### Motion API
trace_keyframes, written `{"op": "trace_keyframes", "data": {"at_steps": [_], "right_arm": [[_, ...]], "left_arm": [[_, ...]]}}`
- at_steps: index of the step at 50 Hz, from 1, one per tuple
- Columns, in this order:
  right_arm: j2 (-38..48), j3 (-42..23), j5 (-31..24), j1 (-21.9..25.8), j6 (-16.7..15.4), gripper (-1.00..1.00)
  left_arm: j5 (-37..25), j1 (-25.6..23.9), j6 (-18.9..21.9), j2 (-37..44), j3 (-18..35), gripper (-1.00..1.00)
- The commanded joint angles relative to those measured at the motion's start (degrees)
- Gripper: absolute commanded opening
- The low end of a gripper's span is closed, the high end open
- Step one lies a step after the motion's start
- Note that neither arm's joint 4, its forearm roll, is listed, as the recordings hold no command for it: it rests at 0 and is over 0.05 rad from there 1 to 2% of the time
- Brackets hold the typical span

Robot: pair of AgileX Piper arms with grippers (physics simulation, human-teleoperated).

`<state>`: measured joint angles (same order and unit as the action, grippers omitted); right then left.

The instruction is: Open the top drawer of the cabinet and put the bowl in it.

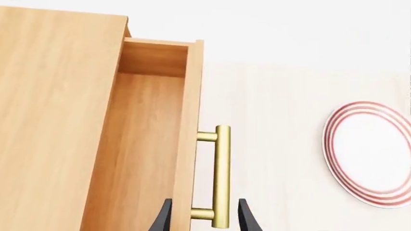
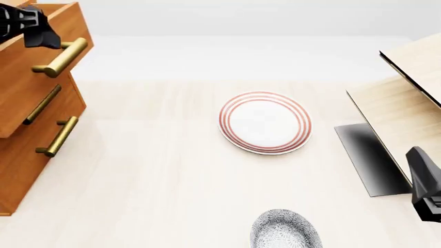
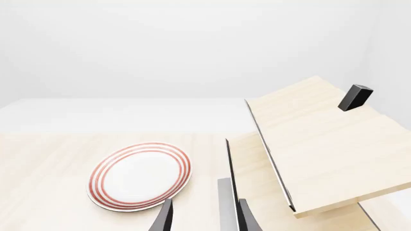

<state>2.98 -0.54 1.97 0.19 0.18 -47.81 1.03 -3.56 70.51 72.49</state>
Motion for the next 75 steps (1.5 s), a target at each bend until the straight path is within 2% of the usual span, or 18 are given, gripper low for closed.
{"op": "trace_keyframes", "data": {"at_steps": [1, 25, 38, 55, 57, 58, 70, 75], "right_arm": [[-0.1, 0.1, 0.1, 0.0, 0.0, 1.0], [-0.1, 0.1, 0.1, 0.0, 0.0, 1.0], [-0.1, 0.1, 0.1, 0.0, 0.0, 1.0], [-0.1, 0.1, 0.1, 0.0, 0.0, 1.0], [-0.1, 0.1, 0.1, 0.0, 0.0, 1.0], [-0.1, 0.1, 0.1, 0.0, 0.0, 1.0], [-0.1, 0.1, 0.1, 0.0, 0.0, 1.0], [-0.1, 0.1, 0.1, 0.0, 0.0, 1.0]], "left_arm": [[0.5, -1.7, 0.2, 1.6, 0.6, 1.0], [-0.3, -7.3, 1.4, 3.7, 1.9, 1.0], [-0.4, -11.2, 1.0, 5.4, 3.9, 1.0], [-0.2, -14.2, 1.5, 6.0, 3.2, 1.0], [-0.1, -15.1, 0.7, 6.1, 3.6, 1.0], [-0.4, -14.9, 1.6, 6.1, 3.6, 1.0], [-0.5, -18.6, 0.5, 6.9, 5.4, 1.0], [-0.8, -18.7, 1.2, 6.8, 5.5, 1.0]]}}
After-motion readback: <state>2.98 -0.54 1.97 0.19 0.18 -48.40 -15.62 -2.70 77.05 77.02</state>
